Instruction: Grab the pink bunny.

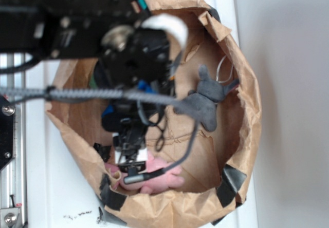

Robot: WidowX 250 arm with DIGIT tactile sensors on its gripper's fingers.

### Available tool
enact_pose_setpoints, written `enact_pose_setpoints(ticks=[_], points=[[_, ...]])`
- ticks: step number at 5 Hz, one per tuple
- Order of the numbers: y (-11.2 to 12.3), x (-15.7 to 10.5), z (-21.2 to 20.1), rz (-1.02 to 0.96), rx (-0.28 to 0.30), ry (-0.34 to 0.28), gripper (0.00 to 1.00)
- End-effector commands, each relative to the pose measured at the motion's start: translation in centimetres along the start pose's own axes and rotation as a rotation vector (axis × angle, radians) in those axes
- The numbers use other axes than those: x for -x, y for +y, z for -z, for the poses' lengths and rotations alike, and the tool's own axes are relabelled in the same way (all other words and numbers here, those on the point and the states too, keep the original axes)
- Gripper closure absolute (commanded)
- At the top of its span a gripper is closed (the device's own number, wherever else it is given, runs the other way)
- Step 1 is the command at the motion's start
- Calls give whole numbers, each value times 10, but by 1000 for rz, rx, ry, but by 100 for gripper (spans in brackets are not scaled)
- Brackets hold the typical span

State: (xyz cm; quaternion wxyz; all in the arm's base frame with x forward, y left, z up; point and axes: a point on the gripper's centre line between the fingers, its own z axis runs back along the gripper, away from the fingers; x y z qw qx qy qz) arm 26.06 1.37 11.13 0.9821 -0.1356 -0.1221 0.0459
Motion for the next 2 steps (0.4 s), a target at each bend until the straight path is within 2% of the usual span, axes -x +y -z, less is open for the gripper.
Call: enact_pose_setpoints(ticks=[1,2], points=[[-25,-9,48,92,-89,-12,0],[-38,-18,61,127,18,41,0]])
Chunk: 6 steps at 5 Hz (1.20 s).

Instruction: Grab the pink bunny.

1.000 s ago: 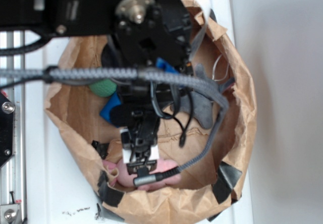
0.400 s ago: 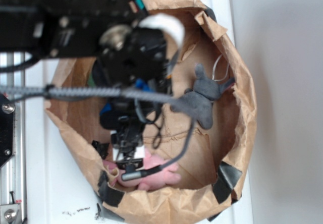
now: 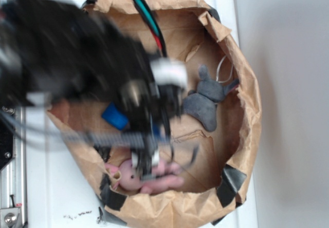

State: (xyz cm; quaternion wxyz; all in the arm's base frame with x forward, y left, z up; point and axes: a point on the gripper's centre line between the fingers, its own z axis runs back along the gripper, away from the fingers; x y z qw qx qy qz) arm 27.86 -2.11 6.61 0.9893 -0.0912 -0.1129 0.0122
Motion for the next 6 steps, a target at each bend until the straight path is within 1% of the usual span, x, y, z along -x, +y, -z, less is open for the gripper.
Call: enact_pose_setpoints(ticks=[1,2,4,6], points=[[-22,-24,-13,84,254,106,0],[-31,-15,-27,99,281,124,0],[-33,13,-55,125,352,129,0],[-48,28,-31,139,280,125,0]])
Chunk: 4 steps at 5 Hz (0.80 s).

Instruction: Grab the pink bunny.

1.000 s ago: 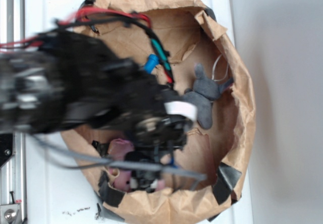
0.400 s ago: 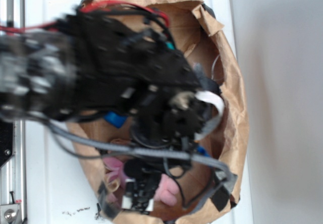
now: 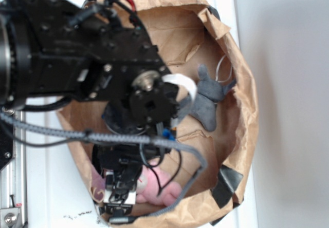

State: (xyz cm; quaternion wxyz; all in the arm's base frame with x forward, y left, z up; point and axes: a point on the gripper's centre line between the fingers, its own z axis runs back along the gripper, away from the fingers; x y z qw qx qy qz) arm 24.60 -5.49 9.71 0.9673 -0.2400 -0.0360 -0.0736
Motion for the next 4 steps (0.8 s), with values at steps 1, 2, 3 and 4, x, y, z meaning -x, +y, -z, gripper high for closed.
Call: enact_pose_setpoints(ticks=[1,2,3,4], points=[[-11,-3,19,11,-80,-46,0],[-12,-9,38,12,-128,-49,0],[-12,-10,54,22,-157,-59,0],[-8,-10,75,24,-257,-99,0]])
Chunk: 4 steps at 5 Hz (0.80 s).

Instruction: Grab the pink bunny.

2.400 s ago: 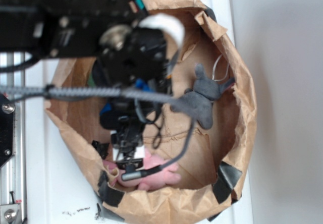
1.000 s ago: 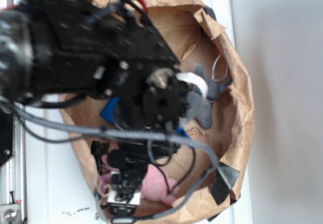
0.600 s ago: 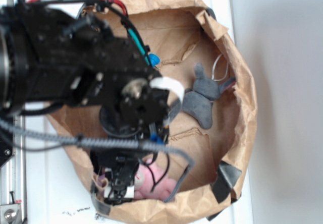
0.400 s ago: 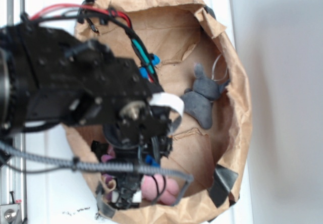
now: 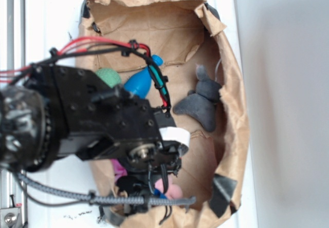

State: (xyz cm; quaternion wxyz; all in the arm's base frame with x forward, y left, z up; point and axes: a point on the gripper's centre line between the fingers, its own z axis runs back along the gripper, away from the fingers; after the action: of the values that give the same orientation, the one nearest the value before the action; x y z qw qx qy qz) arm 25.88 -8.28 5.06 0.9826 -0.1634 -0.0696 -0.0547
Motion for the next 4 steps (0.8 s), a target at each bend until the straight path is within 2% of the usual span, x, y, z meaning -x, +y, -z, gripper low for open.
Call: enact_pose_setpoints(ticks=[1,2,3,4], points=[[-5,2,40,16,-245,-126,0],[-1,0,42,-22,-264,-123,100],[1,-5,28,-33,-236,-127,100],[5,-10,-11,-82,-206,-156,100]])
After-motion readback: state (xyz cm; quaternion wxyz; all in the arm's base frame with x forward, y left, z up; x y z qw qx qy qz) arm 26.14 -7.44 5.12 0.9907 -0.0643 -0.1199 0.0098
